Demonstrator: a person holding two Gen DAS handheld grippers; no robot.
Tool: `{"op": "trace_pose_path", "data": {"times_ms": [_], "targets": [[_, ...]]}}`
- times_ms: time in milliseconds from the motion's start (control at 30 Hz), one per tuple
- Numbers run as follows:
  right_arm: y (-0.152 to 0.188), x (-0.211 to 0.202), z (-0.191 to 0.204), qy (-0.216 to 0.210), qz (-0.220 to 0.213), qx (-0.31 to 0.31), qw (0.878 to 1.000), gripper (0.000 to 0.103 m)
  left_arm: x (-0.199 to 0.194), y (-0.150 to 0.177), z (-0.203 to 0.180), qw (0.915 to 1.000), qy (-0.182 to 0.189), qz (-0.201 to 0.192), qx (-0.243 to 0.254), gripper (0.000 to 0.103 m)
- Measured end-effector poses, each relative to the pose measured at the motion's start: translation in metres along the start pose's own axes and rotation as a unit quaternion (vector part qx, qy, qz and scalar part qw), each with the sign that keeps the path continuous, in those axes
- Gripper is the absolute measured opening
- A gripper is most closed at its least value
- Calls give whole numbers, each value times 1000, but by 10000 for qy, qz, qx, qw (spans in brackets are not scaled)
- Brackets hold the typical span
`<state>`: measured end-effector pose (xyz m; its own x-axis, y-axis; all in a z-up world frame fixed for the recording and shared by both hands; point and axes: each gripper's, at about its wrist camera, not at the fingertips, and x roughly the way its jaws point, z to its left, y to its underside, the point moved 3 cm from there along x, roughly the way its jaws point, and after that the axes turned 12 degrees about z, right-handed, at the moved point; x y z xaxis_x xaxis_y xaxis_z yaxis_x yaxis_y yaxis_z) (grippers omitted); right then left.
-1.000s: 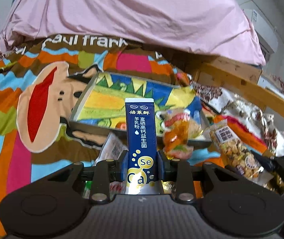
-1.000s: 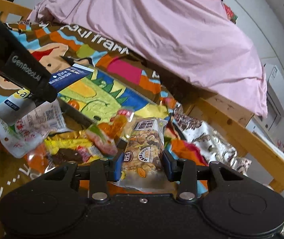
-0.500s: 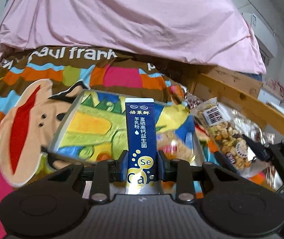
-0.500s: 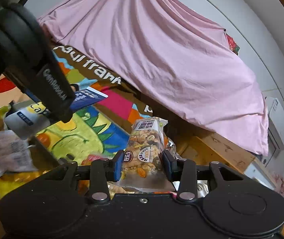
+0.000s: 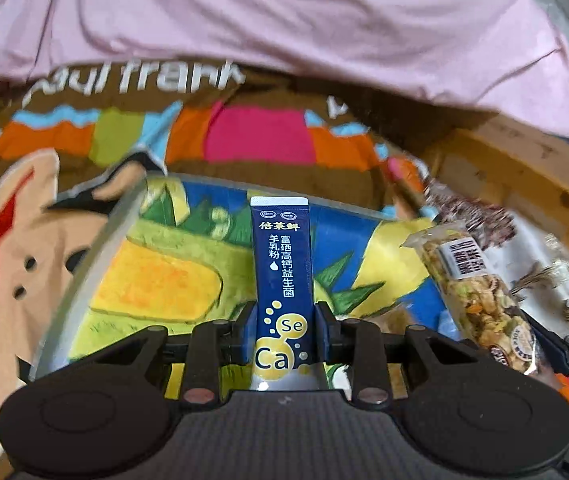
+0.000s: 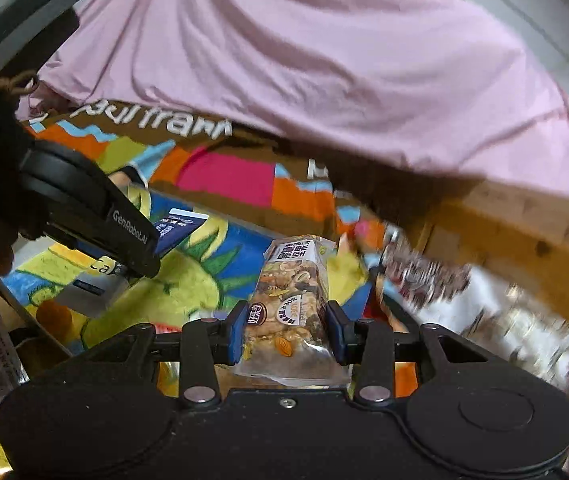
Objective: Organize snacks
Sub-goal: 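Carry the blue milk box and nut bar pack over the dinosaur tray, then lower both packs into the tray and open both tools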
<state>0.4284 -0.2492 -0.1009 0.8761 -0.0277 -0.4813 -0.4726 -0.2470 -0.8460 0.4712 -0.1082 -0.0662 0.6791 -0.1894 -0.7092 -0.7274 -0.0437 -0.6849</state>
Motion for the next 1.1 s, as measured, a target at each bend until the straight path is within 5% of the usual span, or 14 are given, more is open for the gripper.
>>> {"op": "trace_pose_path", "data": {"times_ms": [667, 800, 1100], "targets": [[17, 17, -9, -302, 504, 539, 9968, 44, 44, 11, -5, 9987, -164, 447, -204, 35], [16, 15, -11, -295, 469, 569, 9968, 51, 43, 13, -3, 9986, -172, 416, -280, 39], [6, -24, -21, -215, 112, 752, 9969, 82, 18, 19, -1, 9994, -76, 234, -251, 64]]}}
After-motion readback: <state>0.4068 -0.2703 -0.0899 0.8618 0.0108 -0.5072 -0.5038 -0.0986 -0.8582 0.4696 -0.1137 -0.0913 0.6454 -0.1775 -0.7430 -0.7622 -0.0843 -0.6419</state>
